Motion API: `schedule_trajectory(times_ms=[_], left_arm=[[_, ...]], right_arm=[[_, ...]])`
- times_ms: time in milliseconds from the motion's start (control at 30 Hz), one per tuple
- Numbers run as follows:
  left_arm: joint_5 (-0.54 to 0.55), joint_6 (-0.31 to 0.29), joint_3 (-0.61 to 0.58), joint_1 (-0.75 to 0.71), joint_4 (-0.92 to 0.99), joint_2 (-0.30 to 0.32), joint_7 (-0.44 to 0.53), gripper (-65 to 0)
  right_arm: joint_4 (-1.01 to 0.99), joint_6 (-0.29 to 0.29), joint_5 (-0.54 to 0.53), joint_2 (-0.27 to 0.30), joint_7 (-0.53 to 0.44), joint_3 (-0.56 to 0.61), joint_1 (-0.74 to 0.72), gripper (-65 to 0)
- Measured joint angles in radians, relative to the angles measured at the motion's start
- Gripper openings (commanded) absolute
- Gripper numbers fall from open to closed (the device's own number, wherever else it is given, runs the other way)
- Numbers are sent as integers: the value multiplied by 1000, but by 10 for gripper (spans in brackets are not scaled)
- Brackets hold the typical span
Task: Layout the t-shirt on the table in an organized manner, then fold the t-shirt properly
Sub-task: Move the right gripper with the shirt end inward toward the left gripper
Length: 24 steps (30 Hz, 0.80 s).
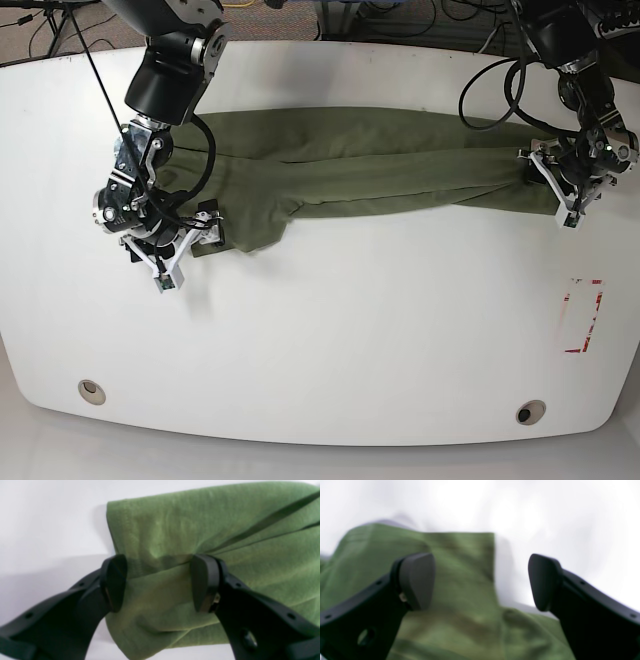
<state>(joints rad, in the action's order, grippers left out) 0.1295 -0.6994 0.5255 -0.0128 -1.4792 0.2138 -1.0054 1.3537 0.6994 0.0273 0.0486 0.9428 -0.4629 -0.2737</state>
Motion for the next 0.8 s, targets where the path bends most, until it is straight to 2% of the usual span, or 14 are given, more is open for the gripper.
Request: schedule_trajectory(times_ms=[433, 500, 667, 800], left_arm=[[4, 2, 0, -12, -3, 1, 5, -272], [4, 2, 0, -12, -3, 1, 4, -272], [4, 2, 0, -12, -3, 1, 5, -272], [3, 2, 0, -12, -3, 0, 4, -272]], right_arm=[[-79, -2, -13, 0, -51, -1, -2, -100], [-79, -2, -13, -2, -53, -1, -2, -136], [-74, -3, -14, -8, -64, 10, 11, -285], [-72, -11, -10, -13, -68, 60, 16, -339]])
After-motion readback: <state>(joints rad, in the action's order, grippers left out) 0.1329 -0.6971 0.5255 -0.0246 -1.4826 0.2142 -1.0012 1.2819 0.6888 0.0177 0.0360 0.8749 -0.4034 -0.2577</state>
